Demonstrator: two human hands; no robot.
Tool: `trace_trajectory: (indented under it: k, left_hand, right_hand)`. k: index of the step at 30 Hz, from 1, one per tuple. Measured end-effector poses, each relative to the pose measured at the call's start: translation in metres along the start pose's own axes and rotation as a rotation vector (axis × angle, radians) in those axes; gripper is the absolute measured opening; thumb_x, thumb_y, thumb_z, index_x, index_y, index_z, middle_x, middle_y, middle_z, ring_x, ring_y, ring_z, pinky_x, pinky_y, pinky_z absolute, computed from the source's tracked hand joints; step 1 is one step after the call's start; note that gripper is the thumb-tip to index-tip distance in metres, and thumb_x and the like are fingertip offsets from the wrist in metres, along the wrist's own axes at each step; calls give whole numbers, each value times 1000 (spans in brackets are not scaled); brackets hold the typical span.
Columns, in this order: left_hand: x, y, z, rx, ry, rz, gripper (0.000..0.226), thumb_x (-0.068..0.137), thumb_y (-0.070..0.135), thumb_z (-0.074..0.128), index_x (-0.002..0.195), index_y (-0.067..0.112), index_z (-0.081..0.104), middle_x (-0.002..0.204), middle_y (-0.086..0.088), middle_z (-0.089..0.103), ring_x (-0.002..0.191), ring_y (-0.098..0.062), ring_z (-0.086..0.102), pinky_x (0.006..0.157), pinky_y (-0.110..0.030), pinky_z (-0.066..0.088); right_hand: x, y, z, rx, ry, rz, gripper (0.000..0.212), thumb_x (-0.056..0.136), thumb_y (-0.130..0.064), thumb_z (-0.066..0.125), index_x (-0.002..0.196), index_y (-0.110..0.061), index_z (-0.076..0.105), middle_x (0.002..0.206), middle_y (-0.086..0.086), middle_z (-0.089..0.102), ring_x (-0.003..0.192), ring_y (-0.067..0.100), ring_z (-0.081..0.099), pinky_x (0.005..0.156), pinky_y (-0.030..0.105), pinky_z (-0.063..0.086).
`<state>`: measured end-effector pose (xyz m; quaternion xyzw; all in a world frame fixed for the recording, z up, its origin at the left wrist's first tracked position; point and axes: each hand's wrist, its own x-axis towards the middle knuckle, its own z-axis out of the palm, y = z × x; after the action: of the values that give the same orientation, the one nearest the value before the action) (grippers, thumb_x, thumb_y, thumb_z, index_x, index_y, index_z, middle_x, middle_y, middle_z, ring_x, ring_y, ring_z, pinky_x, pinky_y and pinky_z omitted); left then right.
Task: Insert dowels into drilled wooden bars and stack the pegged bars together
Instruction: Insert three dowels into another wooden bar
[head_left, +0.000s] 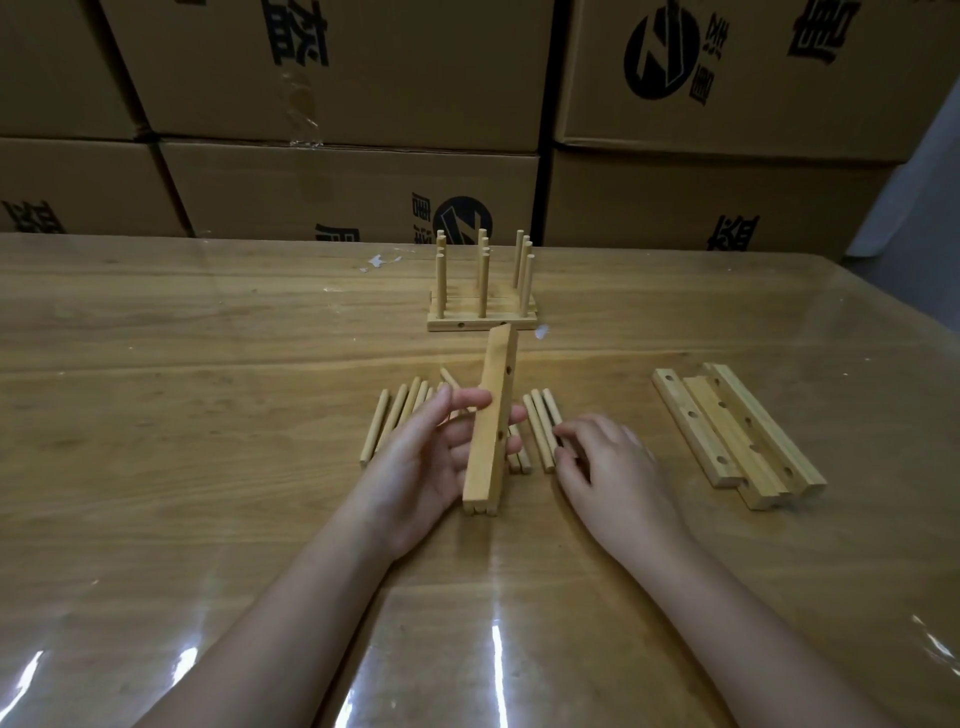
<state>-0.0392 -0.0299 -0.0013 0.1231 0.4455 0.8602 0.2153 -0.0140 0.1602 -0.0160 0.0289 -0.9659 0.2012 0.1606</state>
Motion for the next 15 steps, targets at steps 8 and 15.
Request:
trace_trajectory:
  k: [8,15]
  left_hand:
    - [-3,0,-3,55,1,6,18,74,18,69,83,21,53,76,-7,66,59,-14,62,57,-25,53]
    - [0,-2,-5,68,20,33,27,79,31,64,101,16,64,68,-5,64,52,-13,59,52,-23,50]
  right_hand:
    - [2,1,3,-1,35,21,30,95,-18,45,122,-20,57,121,-7,56,114,11,47,98,27,37]
    - [3,5,3,20,55,85,33,92,-20,52,125,-24,54,122,-8,52,113,12,45,89,23,38]
